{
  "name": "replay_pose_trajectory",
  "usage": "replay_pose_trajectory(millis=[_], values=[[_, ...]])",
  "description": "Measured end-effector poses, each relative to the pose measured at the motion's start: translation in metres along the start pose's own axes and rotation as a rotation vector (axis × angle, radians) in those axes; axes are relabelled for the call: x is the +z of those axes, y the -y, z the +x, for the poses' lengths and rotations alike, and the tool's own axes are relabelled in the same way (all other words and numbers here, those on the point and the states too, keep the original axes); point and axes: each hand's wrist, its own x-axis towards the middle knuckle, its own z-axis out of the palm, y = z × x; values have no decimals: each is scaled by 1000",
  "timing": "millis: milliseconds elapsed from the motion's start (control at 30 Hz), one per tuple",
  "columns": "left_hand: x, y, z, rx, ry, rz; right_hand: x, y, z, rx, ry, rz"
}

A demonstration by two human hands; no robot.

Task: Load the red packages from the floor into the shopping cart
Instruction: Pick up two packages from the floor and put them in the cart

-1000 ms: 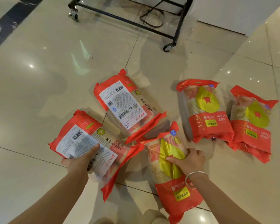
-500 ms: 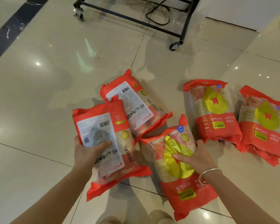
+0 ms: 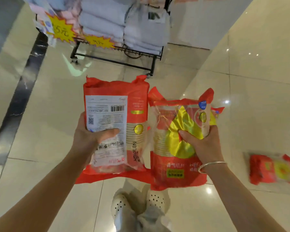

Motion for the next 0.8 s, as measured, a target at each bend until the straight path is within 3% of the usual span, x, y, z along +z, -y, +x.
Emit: replay_pose_trajectory(millis=[200, 333, 600, 800], values=[[10, -182, -86, 125, 130, 61, -108, 153, -89, -14, -94, 57], [21, -265, -148, 196, 175, 75, -169, 216, -153, -26, -187, 88], [31, -346, -237, 291, 372, 133, -237, 254, -286, 7, -426, 199], [63, -397, -288, 440, 623, 217, -276, 256, -368, 33, -652, 298]])
